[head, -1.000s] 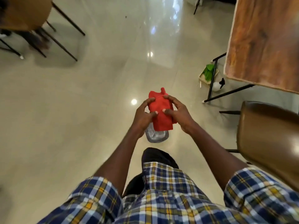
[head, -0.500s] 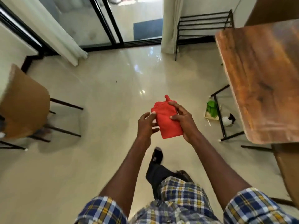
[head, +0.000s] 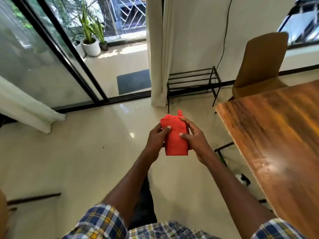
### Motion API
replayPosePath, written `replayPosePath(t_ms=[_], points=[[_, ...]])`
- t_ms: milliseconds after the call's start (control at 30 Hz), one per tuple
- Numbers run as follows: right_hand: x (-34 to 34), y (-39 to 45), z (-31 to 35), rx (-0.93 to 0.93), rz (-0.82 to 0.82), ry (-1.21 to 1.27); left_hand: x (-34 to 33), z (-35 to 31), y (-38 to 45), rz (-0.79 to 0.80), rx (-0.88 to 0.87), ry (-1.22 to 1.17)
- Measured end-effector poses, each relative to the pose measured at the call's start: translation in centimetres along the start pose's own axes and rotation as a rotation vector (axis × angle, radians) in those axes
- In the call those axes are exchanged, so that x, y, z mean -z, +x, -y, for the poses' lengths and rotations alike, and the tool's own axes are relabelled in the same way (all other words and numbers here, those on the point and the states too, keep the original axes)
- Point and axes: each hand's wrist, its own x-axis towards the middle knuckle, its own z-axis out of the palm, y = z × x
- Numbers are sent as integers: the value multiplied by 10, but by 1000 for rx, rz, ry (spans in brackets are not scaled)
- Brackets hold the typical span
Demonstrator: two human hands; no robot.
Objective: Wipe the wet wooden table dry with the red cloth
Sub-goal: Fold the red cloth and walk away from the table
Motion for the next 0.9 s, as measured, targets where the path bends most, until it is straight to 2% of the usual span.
replayPosePath(t_ms=[267, 433, 667, 767, 900], points=[[-2, 183, 56, -10, -179, -120, 10, -85, 199, 230, 44, 63], [19, 271, 94, -32, -223, -273, -17, -134, 295, 317, 95, 135], [74, 412, 111, -25, -237, -345, -68, -173, 432, 319, 134, 175], [107, 479, 112, -24, -213, -397, -96, -184, 495, 291, 117, 210], [147, 556, 97, -41, -193, -517, -131, -185, 566, 208, 180, 276]])
